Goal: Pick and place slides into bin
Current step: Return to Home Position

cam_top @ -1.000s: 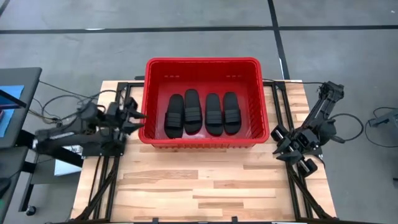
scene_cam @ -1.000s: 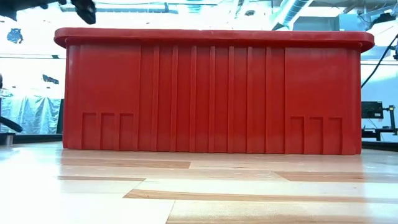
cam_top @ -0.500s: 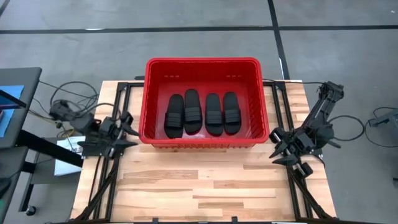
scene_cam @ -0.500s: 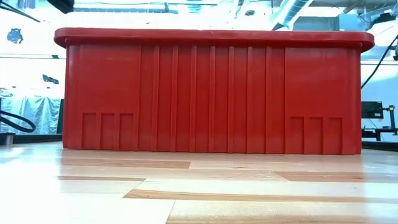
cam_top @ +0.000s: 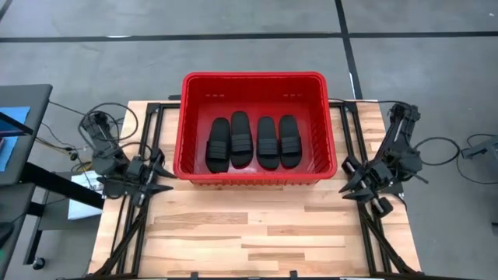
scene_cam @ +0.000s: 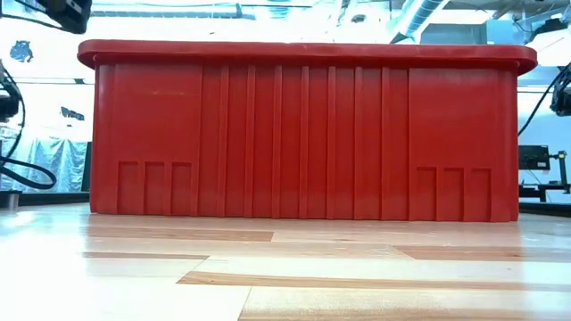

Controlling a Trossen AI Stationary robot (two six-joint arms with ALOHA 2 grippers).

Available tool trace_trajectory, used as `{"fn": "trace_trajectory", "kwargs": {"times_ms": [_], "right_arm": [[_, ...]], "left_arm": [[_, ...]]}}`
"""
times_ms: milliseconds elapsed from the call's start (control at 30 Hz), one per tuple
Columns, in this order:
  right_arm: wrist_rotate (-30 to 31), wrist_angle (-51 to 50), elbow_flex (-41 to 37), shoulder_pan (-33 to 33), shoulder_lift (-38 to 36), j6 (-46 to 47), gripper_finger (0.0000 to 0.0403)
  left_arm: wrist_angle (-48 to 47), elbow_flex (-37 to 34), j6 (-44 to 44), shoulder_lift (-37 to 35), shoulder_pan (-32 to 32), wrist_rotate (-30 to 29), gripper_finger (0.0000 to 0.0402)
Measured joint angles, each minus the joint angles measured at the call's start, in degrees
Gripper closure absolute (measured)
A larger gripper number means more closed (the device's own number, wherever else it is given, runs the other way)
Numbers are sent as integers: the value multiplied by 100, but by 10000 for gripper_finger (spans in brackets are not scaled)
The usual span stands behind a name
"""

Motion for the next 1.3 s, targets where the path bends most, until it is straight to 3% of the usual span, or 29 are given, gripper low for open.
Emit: {"fn": "trace_trajectory", "kwargs": {"times_ms": [133, 400, 667, 867, 1067, 1300], "right_arm": [[-4, 128, -207, 136, -155, -128, 333], [-75, 3380, -2132, 247, -352, -777, 333], [-235, 3208, -2173, 242, -306, -893, 333], [-219, 3139, -2173, 242, -306, -877, 333], [-221, 3162, -2173, 242, -306, -695, 333], [-221, 3381, -2168, 242, -306, -618, 333]], "left_arm": [[287, -44, 292, -30, -377, -308, 248], [465, -46, 502, -136, -983, -725, 248], [373, -46, 190, -133, -1318, -779, 248], [-385, -64, -1086, -136, -1503, -541, 248], [151, -474, -1231, -259, -1706, -206, 248], [1057, -1577, -1032, -902, -1937, -467, 248]]}}
